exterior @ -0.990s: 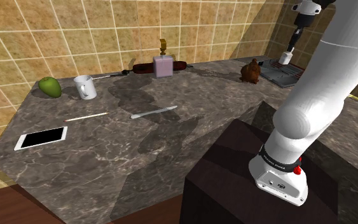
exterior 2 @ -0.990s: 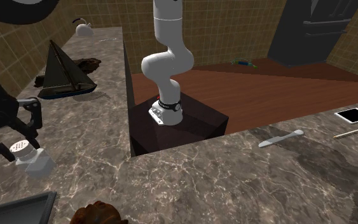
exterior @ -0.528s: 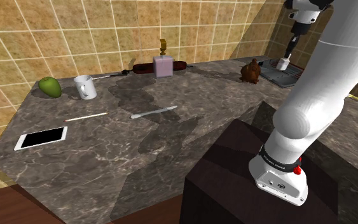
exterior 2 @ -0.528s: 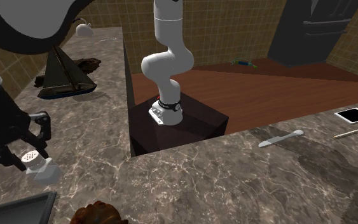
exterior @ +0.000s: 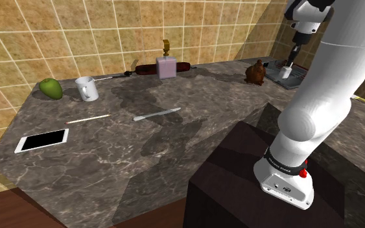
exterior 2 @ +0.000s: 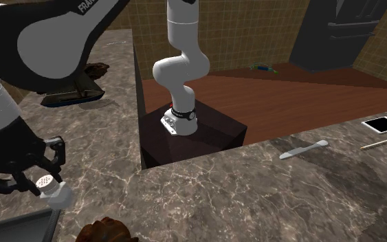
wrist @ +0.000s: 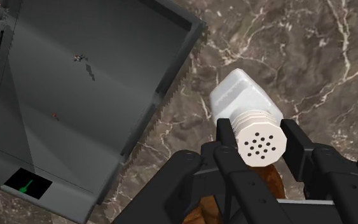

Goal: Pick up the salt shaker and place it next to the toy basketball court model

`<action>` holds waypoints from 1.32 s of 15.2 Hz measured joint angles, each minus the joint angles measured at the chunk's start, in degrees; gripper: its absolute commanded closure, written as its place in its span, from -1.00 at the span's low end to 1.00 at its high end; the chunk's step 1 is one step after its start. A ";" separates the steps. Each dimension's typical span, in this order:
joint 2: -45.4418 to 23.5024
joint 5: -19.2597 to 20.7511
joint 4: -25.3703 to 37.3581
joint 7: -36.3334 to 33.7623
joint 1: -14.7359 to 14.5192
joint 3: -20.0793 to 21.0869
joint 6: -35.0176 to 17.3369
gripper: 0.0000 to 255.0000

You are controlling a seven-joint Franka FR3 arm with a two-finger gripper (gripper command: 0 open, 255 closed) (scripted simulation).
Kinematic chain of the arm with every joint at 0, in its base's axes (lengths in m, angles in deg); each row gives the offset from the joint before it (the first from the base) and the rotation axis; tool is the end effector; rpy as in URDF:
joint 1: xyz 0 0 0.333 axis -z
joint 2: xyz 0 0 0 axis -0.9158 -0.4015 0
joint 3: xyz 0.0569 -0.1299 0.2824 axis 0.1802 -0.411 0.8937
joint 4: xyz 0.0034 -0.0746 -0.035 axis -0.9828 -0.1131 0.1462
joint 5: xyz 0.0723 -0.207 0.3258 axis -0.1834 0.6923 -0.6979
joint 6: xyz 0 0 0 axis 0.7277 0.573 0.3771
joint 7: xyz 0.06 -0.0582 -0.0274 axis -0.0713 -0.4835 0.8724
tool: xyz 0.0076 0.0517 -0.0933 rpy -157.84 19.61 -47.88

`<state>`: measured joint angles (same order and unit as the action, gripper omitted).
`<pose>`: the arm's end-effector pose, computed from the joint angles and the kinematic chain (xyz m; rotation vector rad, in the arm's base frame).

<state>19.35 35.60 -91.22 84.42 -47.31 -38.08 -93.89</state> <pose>0.1604 -0.5539 0.4480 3.1346 0.0363 0.0316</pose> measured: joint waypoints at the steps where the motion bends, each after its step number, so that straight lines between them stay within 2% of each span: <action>1: -0.21 -0.25 -0.70 0.19 0.05 0.06 -0.81 1.00; 12: -4.89 -5.30 -5.28 3.76 1.90 1.61 -7.79 1.00; 18: -5.38 -5.83 -5.41 4.12 2.16 1.82 -8.21 1.00; 19: -5.38 -5.84 -5.42 4.12 2.16 1.82 -8.22 -1.00; 20: -5.38 -5.84 -5.42 4.13 2.16 1.82 -8.22 -1.00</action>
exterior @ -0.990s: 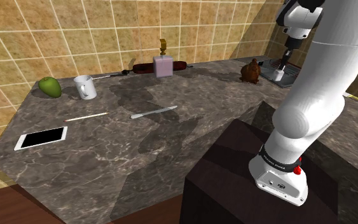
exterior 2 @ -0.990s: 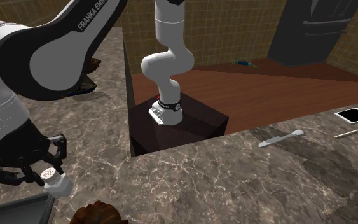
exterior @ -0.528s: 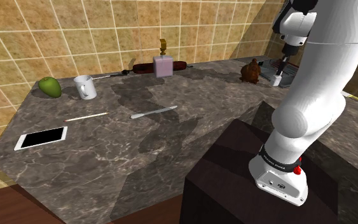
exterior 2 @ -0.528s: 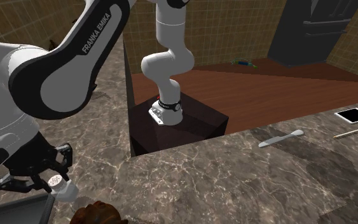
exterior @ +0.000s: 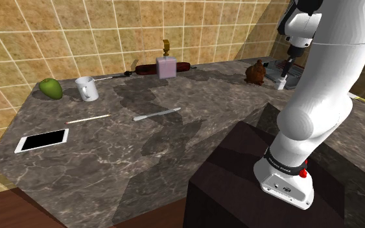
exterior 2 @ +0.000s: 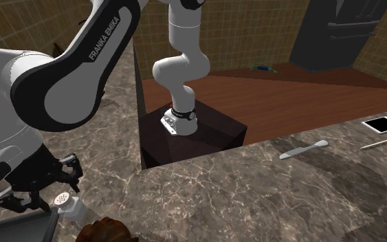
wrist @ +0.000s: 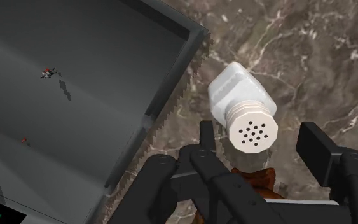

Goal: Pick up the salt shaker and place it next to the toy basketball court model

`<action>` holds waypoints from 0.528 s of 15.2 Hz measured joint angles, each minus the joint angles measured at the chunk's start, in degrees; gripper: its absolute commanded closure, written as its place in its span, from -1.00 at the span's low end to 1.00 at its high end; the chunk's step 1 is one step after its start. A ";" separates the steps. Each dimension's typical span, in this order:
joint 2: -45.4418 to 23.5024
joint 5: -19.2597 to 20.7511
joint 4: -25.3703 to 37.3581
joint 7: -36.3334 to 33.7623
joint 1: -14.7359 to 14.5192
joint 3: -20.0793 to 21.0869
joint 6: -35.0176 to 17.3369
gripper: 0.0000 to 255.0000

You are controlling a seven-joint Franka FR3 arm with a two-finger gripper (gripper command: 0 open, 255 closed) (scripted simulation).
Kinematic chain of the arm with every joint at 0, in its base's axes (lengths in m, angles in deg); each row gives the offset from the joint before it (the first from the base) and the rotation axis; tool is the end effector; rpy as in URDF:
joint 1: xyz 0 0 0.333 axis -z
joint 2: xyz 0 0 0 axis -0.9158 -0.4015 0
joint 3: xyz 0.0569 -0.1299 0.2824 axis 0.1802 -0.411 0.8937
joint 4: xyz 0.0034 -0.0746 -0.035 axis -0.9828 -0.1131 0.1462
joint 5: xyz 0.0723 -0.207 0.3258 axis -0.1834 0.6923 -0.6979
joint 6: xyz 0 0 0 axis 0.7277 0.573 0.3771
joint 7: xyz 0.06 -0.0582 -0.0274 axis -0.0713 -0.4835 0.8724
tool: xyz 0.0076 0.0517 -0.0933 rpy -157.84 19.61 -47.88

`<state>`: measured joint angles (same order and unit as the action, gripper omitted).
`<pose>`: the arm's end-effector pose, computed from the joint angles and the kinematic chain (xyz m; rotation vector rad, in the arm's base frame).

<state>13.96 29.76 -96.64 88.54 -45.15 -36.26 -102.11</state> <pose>0.1598 -0.5535 0.3828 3.1343 0.0358 0.0317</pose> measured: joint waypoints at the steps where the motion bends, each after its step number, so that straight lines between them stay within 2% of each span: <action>1: 0.00 0.00 0.00 0.00 0.00 0.00 0.00 -1.00; 5: 0.00 0.00 0.00 0.00 0.00 0.00 0.00 -1.00; 8: 2.53 2.68 1.93 -1.95 -1.24 -1.06 3.23 -1.00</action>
